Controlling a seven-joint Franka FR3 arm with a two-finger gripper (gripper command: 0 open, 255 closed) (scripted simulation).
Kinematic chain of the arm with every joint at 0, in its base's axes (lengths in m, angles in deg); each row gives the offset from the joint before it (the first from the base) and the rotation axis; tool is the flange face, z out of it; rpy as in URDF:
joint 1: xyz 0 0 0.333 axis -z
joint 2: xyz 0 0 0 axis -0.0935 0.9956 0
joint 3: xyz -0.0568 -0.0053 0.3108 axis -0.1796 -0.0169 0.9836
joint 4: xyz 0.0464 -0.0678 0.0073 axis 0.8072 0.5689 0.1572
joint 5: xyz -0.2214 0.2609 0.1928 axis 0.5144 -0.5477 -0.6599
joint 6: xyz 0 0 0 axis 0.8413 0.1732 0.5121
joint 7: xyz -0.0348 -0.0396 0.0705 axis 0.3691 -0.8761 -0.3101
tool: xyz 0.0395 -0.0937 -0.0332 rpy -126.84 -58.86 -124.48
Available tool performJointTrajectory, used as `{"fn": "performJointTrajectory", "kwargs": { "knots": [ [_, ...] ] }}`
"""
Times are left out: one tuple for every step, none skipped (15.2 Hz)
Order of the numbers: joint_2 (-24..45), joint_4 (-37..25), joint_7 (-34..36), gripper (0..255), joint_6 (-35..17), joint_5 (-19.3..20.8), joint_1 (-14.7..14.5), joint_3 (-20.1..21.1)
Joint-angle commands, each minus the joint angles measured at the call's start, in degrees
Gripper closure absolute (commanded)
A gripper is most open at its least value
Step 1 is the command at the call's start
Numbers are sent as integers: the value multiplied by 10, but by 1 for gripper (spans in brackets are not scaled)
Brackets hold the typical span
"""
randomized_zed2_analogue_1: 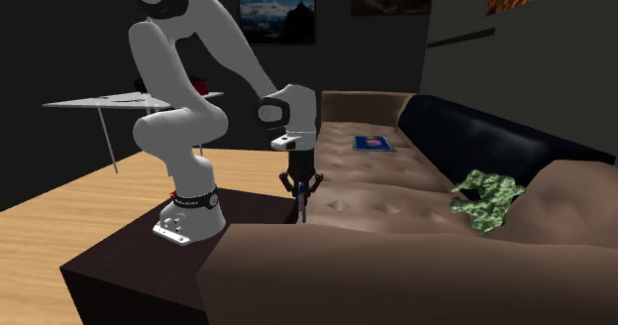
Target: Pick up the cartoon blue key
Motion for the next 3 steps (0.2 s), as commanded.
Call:
{"fn": "performJointTrajectory", "kwargs": {
  "knots": [
    [-24, -4, -9, 255, 28, -7, -12, -14],
    [-25, -4, -10, 255, 30, -7, -13, -15],
    [-25, -4, -9, 255, 30, -7, -13, -15]
  ]
}}
